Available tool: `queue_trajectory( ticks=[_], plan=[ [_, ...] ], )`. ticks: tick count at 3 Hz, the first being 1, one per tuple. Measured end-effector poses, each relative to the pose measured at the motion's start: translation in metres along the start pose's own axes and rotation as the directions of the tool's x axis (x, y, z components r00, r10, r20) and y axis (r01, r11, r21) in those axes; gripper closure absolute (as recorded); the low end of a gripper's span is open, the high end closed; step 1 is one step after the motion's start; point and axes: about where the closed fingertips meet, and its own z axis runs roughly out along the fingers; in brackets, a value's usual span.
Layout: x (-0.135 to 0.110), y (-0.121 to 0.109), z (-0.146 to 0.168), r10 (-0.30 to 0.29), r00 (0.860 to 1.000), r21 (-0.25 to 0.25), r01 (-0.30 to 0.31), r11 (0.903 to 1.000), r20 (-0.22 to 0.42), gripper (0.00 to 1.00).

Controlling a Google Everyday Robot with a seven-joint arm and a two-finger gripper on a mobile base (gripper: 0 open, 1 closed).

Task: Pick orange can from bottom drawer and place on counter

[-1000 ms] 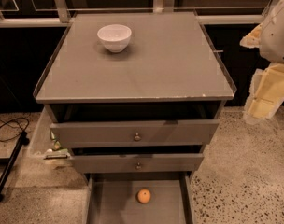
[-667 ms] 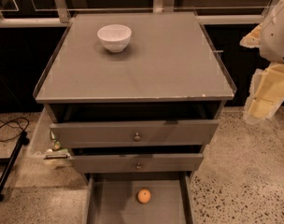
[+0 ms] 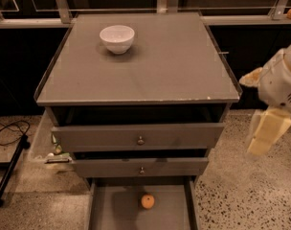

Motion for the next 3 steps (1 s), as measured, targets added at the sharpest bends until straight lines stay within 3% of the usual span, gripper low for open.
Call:
queue_trajectory(
  ticks=[3],
  plan=[
    [0.043, 0.068, 0.147, -0.013, 0.992, -0.104, 0.027, 0.9942, 0.129, 0.0]
  ],
)
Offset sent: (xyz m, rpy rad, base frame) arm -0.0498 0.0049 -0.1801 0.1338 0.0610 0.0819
